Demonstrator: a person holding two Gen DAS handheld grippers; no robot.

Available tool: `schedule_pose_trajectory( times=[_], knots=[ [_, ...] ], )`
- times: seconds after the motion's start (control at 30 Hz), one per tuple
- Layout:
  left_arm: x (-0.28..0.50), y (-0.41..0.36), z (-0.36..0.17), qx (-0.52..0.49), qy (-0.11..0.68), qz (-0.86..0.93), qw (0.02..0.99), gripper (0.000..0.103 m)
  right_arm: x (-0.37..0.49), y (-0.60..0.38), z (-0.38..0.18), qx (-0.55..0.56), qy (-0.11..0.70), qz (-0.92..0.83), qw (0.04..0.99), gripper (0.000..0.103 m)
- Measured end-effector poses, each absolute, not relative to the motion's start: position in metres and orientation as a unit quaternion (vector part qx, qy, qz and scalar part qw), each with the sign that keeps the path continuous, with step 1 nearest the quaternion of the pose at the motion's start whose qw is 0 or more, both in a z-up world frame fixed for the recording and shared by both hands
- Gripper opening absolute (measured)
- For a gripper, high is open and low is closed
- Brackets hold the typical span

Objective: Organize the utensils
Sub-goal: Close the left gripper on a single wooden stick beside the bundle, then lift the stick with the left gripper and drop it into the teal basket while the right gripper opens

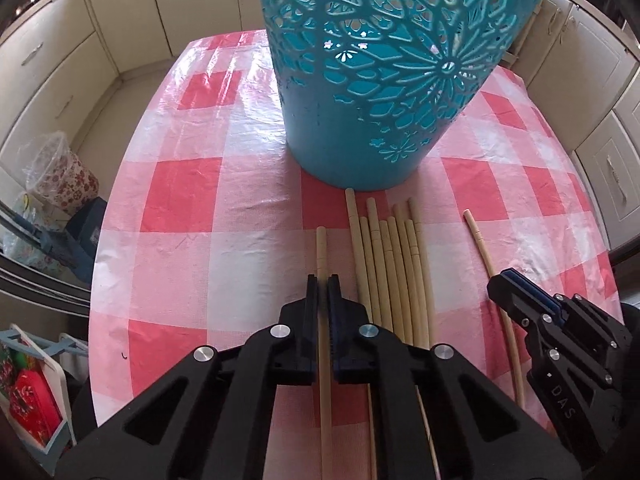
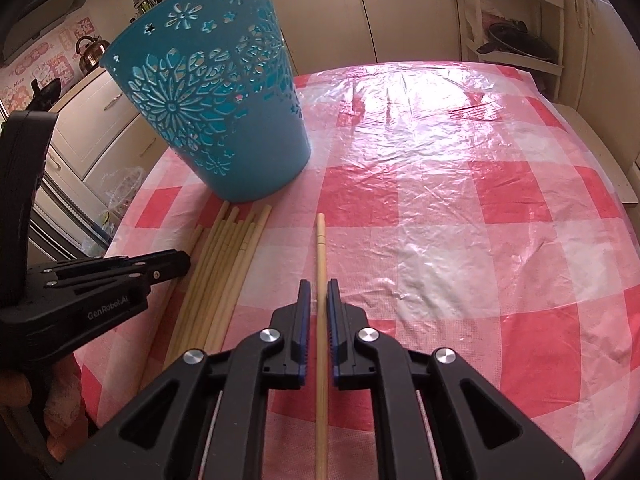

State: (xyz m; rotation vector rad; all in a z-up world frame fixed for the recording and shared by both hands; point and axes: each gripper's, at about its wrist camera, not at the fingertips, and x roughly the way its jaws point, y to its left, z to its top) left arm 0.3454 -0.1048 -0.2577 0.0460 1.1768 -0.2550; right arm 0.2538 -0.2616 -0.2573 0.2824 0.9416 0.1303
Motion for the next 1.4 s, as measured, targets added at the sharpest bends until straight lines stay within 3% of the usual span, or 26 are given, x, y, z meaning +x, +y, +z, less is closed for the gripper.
schedule_pose_trajectory(
  times=[0.13,0.3,0.47,0.67,0.87,1.3,1.37,1.4],
  knots=[
    [0.334,-0.067,-0.234,-0.022,0.533,-0.133,0.836,0.005,0.252,-0.268,-0.259,0.150,0.447,0.070,0.879,0.010],
    [0.306,-0.027,-0.154,-0.089,0.460,-0.171,0.866,0.005,0.251,-0.276,-0.260,0.172,0.446,0.077,0.875,0.010],
    [0.314,-0.018,-0.057,-0.132,0.324,-0.206,0.914,0.005,0.250,-0.272,-0.258,0.162,0.443,0.077,0.878,0.013],
    [0.361,-0.057,0.002,-0.140,0.179,-0.150,0.962,0.005,0.251,-0.265,-0.257,0.148,0.440,0.081,0.882,0.021],
    [0.421,-0.084,-0.015,-0.129,0.143,-0.057,0.980,0.005,0.251,-0.261,-0.258,0.147,0.439,0.092,0.882,0.028],
    [0.437,-0.111,-0.100,-0.043,0.214,-0.042,0.975,0.006,0.253,-0.260,-0.260,0.152,0.439,0.102,0.880,0.033],
    [0.434,-0.108,-0.108,-0.037,0.230,-0.044,0.971,0.011,0.253,-0.262,-0.260,0.159,0.439,0.105,0.878,0.033],
    [0.431,-0.105,-0.111,-0.034,0.239,-0.043,0.970,0.020,0.254,-0.264,-0.260,0.165,0.440,0.107,0.876,0.033]
  ],
)
